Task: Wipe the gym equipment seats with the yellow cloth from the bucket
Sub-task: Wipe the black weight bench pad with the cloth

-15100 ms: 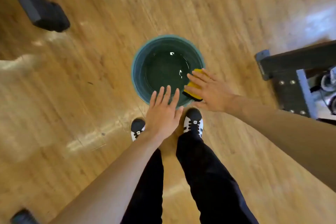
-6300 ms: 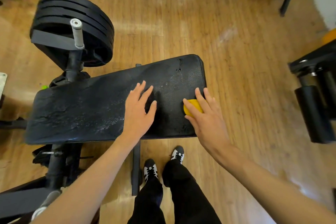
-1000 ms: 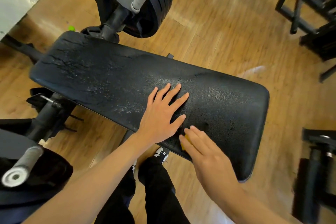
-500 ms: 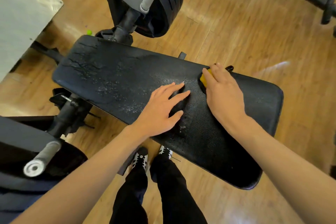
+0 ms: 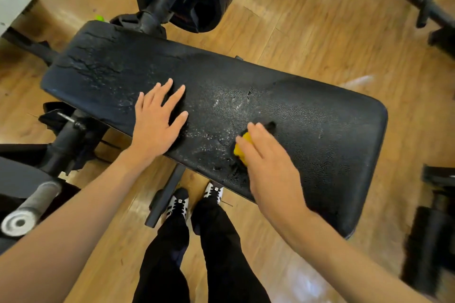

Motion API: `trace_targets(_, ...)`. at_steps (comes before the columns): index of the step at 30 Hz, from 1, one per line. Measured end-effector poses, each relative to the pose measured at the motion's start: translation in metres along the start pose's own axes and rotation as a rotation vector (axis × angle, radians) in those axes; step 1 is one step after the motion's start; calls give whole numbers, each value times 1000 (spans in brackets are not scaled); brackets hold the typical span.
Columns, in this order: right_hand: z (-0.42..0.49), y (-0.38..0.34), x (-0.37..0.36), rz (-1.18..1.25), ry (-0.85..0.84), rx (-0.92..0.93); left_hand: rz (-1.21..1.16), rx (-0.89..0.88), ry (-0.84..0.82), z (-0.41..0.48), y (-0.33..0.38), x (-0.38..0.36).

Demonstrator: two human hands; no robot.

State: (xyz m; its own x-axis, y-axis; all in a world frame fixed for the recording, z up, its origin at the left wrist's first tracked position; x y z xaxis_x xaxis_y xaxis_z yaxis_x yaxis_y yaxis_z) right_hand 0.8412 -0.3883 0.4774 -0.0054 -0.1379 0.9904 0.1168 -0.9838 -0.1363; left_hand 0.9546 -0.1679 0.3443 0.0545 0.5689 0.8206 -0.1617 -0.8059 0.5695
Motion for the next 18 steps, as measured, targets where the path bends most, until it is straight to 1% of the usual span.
trace_targets(2,-22,-20,4,-1,-94,201,6,-9,-3,-1,0,0)
trace_targets(3,-17,-15,5,-18,-123,285,10,-13,-5,-1,-1,1)
trace_targets(4,-3,-2,6,-43,-140,334,11,-13,-6,-1,-1,1)
trace_targets(5,17,15,7,-77,-155,330,10,-12,-6,0,-1,2)
trace_targets(6,43,37,6,-117,-152,290,11,-11,-5,0,-1,2)
trace_targets(9,130,102,14,-176,-91,49,14,-9,5,0,-1,1)
trace_targets(11,155,111,15,-175,-46,-71,12,-12,17,0,-3,0)
trace_targets(14,116,68,2,-148,47,-69,12,-20,23,-1,-5,-1)
trace_targets(16,64,25,-11,-68,37,29,18,-22,26,-1,-6,-1)
trace_targets(18,21,-18,-17,-11,-31,176,23,-23,26,-1,-5,-1)
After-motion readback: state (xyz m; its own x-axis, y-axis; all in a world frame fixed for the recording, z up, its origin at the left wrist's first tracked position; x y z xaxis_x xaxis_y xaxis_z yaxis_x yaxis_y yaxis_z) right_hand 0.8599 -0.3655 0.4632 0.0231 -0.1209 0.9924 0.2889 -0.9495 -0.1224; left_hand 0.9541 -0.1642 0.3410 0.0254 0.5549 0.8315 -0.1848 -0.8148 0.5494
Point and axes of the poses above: each hand's wrist, its own z-axis towards the middle knuckle, its own x-axis out of the back of the hand, y = z × x, the point moved 3 cm from there along z, towards the middle knuckle, and after that the axes turned 10 degrees about y, right-handed, at the moved point
